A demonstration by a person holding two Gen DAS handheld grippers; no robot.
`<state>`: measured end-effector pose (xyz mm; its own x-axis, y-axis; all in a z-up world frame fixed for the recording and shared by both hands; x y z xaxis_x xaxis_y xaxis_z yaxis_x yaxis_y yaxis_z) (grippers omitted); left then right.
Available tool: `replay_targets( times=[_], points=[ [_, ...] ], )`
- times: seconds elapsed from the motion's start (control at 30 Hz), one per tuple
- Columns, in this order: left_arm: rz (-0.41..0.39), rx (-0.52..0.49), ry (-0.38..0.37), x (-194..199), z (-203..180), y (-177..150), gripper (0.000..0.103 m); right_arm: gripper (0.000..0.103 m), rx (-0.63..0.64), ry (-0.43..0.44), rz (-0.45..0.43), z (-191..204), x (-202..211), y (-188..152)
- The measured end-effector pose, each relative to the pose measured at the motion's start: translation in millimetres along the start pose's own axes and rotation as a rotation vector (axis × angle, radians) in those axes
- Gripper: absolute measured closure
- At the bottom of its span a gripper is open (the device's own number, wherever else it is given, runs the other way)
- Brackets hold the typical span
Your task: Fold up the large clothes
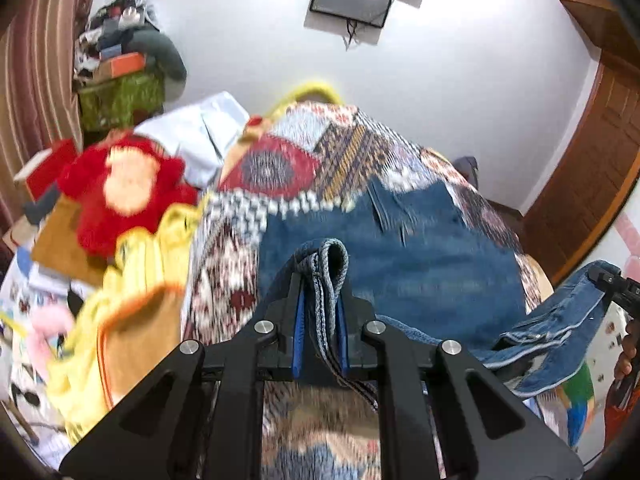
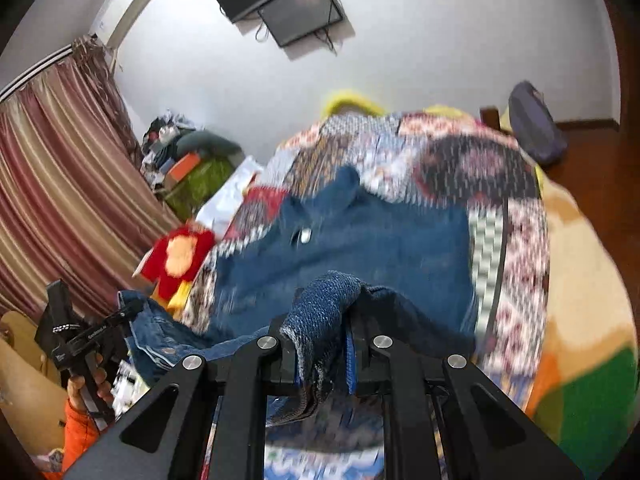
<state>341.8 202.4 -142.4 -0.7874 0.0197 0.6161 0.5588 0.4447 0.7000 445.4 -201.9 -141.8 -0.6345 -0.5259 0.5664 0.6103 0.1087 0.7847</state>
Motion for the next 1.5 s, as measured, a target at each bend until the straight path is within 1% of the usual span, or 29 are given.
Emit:
replay_targets(
  times=[0.1,0.2,0.3,0.37,0.4,0.5,0.53,0.6,0.67,0.77,0.83,0.9,0.97,1.07,1.1,1.2,1.3,1.33,1.43,1.47,1.5],
  points=[
    [-0.048,-0.028,0.028,-20.4,-12.6,29.3,0.090,0.091,0.023,-0.024,-0.019,-10.4,-18.2,33.0],
    [-0.060,-0.035,0.055,-47.2,-17.3,49.9,0.090,0.091,0.049,-0.057,-0.024,-19.0,-40.2,58.2],
    [-0.047,-0.025,0.083,-81.9,-18.5,64.6,0.090,0.091,0.058,-0.095,-0.008,-34.2,-74.9,78.8],
    [-0.006,-0.019,0.096,-110.9,-17.4,71.7,0.090,0.091,0.060,-0.113,0.033,-45.1,-108.8,90.2],
    [0.012,-0.028,0.108,-123.4,-17.1,73.4,0.090,0.091,0.062,-0.119,0.051,-48.2,-119.1,92.4],
    [0.057,-0.054,0.155,-163.2,-13.4,72.1,0.090,0.091,0.060,-0.140,0.122,-66.2,-167.5,97.3],
    [0.074,-0.053,0.166,-176.3,-10.6,70.6,0.090,0.091,0.054,-0.141,0.133,-69.7,-176.3,95.1],
    [0.103,-0.039,0.181,-195.6,-4.9,67.0,0.090,0.091,0.016,-0.143,0.170,-85.1,-204.1,90.2],
    [0.138,-0.009,0.190,-217.6,3.8,65.4,0.090,0.091,-0.020,-0.140,0.199,-98.8,-222.5,82.5],
    [0.200,0.042,0.200,-246.4,19.1,59.0,0.088,0.091,-0.075,-0.109,0.243,-120.0,-244.1,67.3],
    [0.216,0.046,0.212,-258.1,23.4,53.3,0.082,0.091,-0.084,-0.081,0.257,-130.3,-250.2,58.0],
    [0.208,0.010,0.235,-265.2,21.6,48.2,0.080,0.090,-0.082,-0.063,0.271,-134.8,-248.7,52.5],
    [0.182,-0.051,0.287,-268.6,14.9,45.1,0.079,0.090,-0.045,-0.058,0.280,-135.1,-243.1,50.6],
    [0.152,-0.140,0.375,-275.7,6.2,42.1,0.075,0.090,-0.020,-0.048,0.283,-134.1,-229.8,52.4],
    [0.152,-0.153,0.388,-277.5,5.9,41.7,0.074,0.090,-0.020,-0.037,0.276,-134.3,-223.1,54.3],
    [0.165,-0.142,0.398,-279.1,8.0,41.9,0.074,0.090,-0.041,0.000,0.264,-135.7,-204.4,59.0],
    [0.181,-0.125,0.392,-279.8,8.7,43.5,0.073,0.090,-0.050,0.005,0.276,-138.8,-192.6,60.0],
    [0.185,-0.122,0.391,-279.4,8.7,43.0,0.072,0.090,-0.045,0.003,0.277,-138.1,-188.6,60.0],
    [0.196,-0.120,0.402,-279.4,6.7,41.3,0.072,0.089,0.014,-0.047,0.277,-131.9,-179.5,58.0],
    [0.198,-0.124,0.411,-279.4,5.8,40.6,0.072,0.088,0.039,-0.084,0.280,-130.1,-175.7,57.0],
    [0.200,-0.130,0.423,-279.3,5.3,39.8,0.072,0.088,0.063,-0.146,0.274,-130.8,-171.0,57.5]
  ],
)
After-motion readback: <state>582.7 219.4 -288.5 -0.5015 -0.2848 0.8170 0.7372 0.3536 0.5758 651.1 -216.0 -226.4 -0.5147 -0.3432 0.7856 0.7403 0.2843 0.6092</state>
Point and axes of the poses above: each gripper's, at about its wrist camera, not at the fingertips, and x roughly against the way its jaws point, z to its left, y to its top, the point moved 2 cm from there along -x, roughly the way its jaws point, and after that the axes turned 12 degrees about x, right-handed, at the moved point
